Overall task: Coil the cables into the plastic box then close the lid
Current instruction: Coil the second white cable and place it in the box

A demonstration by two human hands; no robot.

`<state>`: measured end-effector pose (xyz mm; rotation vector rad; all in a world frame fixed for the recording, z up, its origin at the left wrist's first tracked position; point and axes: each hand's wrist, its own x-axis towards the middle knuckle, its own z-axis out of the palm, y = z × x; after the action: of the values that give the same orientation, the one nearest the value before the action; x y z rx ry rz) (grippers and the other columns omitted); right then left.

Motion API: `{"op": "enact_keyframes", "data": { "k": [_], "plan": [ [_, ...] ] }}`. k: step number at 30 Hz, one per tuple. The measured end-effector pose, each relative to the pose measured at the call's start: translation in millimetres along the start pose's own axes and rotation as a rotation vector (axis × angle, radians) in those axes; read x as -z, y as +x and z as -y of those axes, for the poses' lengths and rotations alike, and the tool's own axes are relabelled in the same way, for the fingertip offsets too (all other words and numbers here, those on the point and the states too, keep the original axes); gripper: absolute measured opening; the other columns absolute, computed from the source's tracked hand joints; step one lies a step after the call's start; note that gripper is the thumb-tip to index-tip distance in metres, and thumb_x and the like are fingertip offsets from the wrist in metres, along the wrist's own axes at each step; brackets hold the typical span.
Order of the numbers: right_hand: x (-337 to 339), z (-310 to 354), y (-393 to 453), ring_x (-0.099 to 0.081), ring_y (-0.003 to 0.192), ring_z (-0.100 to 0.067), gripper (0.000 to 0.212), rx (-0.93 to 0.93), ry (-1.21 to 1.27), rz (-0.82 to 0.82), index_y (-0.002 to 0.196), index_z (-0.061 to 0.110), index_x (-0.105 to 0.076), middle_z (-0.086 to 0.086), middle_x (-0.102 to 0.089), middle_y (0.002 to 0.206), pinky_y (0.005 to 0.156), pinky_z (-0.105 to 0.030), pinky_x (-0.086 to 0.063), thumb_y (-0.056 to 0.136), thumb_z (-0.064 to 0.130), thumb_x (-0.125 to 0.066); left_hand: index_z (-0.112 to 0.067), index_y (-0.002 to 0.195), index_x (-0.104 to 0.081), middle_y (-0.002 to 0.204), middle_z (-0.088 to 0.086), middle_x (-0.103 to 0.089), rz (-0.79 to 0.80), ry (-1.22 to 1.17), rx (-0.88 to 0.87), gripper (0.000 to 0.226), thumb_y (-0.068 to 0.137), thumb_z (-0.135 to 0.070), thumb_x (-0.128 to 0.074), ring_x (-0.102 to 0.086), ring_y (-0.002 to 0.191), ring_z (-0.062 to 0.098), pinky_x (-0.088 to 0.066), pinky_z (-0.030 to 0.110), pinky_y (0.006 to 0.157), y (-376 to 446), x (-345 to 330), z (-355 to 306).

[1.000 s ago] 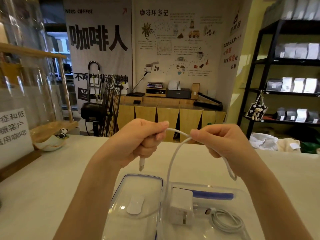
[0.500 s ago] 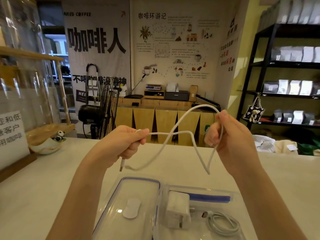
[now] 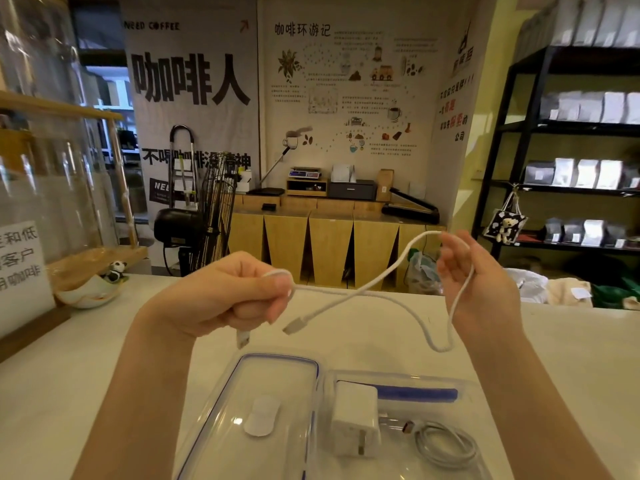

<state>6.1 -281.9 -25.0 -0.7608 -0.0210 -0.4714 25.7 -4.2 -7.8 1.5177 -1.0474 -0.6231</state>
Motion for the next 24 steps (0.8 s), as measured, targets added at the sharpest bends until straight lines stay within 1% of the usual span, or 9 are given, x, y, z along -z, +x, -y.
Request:
{"op": "enact_keyframes", "data": {
  "k": [3, 6, 9, 12, 15, 18, 20, 22, 24],
  "plan": [
    [-1.5, -6.4, -2.0, -0.059, 0.066, -0.015, 0.025, 0.028, -0.471, 0.024, 0.109, 0.002, -0.058, -0.011, -0.066, 0.081, 0.066, -0.027, -0.053, 0.095, 0.010, -0.039, -0.012, 0.068, -0.062, 0.043, -0.003, -0.027, -0.054, -0.132, -0.157, 0.030, 0.086, -0.033, -0.052, -0.024, 0.034, 0.008, -0.023, 0.015, 0.036, 3.8, -2.2, -0.1],
    [-6.4, -16.7, -9.3, -0.055, 0.058, -0.015, 0.019, 0.053, -0.979, 0.168, 0.101, 0.002, -0.061, -0.010, -0.062, 0.073, 0.052, -0.022, -0.049, 0.091, 0.006, -0.046, -0.014, 0.063, -0.061, 0.041, -0.004, -0.025, -0.193, -0.284, -0.286, 0.029, 0.082, -0.034, -0.055, -0.021, 0.034, 0.010, -0.026, 0.013, 0.035, 14.9, -10.6, 0.8],
    [-14.9, -29.4, -18.6, -0.051, 0.058, -0.014, 0.007, 0.074, -1.322, 0.308, 0.088, 0.013, -0.061, -0.004, -0.058, 0.070, 0.051, -0.022, -0.045, 0.084, 0.018, -0.059, -0.015, 0.060, -0.058, 0.035, -0.007, -0.028, -0.286, -0.472, -0.369, 0.028, 0.079, -0.035, -0.057, -0.019, 0.032, 0.009, -0.024, 0.014, 0.032, 29.6, -20.8, 0.0],
    [-20.1, -38.4, -27.5, -0.052, 0.050, -0.008, 0.017, 0.011, -1.613, 0.474, 0.075, 0.021, -0.055, 0.004, -0.057, 0.060, 0.050, -0.018, -0.042, 0.080, 0.035, -0.063, -0.015, 0.059, -0.057, 0.032, -0.007, -0.029, -0.404, -0.667, -0.400, 0.034, 0.085, -0.030, -0.040, -0.013, 0.033, 0.007, -0.019, 0.015, 0.031, 40.2, -28.3, 0.0],
    [-22.4, -44.8, -36.0, -0.048, 0.032, -0.002, 0.017, -0.155, -1.704, 0.652, 0.074, 0.023, -0.053, 0.006, -0.055, 0.042, 0.040, -0.013, -0.039, 0.084, 0.036, -0.058, -0.014, 0.059, -0.057, 0.032, -0.007, -0.027, -0.555, -0.745, -0.370, 0.035, 0.084, -0.029, -0.039, -0.018, 0.027, 0.004, -0.019, 0.015, 0.031, 45.0, -34.1, 0.3],
    [-28.5, -48.6, -42.7, -0.045, 0.027, -0.002, 0.019, -0.256, -1.587, 0.762, 0.069, 0.023, -0.054, 0.007, -0.051, 0.036, 0.037, -0.011, -0.038, 0.087, 0.030, -0.056, -0.013, 0.063, -0.055, 0.032, -0.008, -0.027, -0.724, -0.636, -0.319, 0.038, 0.092, -0.027, -0.035, -0.023, 0.026, 0.003, -0.017, 0.016, 0.032, 46.2, -37.1, 1.8],
    [-34.3, -47.3, -46.9, -0.041, 0.028, -0.006, 0.023, -0.332, -1.460, 0.751, 0.064, 0.017, -0.056, 0.004, -0.049, 0.039, 0.036, -0.014, -0.037, 0.086, 0.024, -0.057, -0.012, 0.067, -0.054, 0.034, -0.007, -0.027, -0.817, -0.523, -0.279, 0.038, 0.095, -0.027, -0.033, -0.023, 0.028, 0.004, -0.019, 0.015, 0.032, 45.9, -39.0, 2.8],
    [-37.9, -44.6, -49.9, -0.036, 0.027, -0.010, 0.031, -0.439, -1.308, 0.719, 0.056, 0.011, -0.054, 0.002, -0.044, 0.034, 0.033, -0.015, -0.033, 0.086, 0.017, -0.057, -0.011, 0.069, -0.055, 0.035, -0.006, -0.027, -0.886, -0.421, -0.246, 0.036, 0.095, -0.026, -0.034, -0.022, 0.029, 0.005, -0.020, 0.015, 0.031, 45.1, -40.1, 2.4],
    [-38.5, -43.9, -49.5, -0.033, 0.026, -0.010, 0.036, -0.476, -1.248, 0.684, 0.050, 0.010, -0.050, 0.003, -0.040, 0.029, 0.032, -0.016, -0.030, 0.085, 0.013, -0.056, -0.010, 0.069, -0.054, 0.035, -0.007, -0.027, -0.888, -0.348, -0.198, 0.036, 0.095, -0.026, -0.035, -0.022, 0.030, 0.005, -0.018, 0.017, 0.033, 44.5, -40.6, 1.0]
  ]
}}
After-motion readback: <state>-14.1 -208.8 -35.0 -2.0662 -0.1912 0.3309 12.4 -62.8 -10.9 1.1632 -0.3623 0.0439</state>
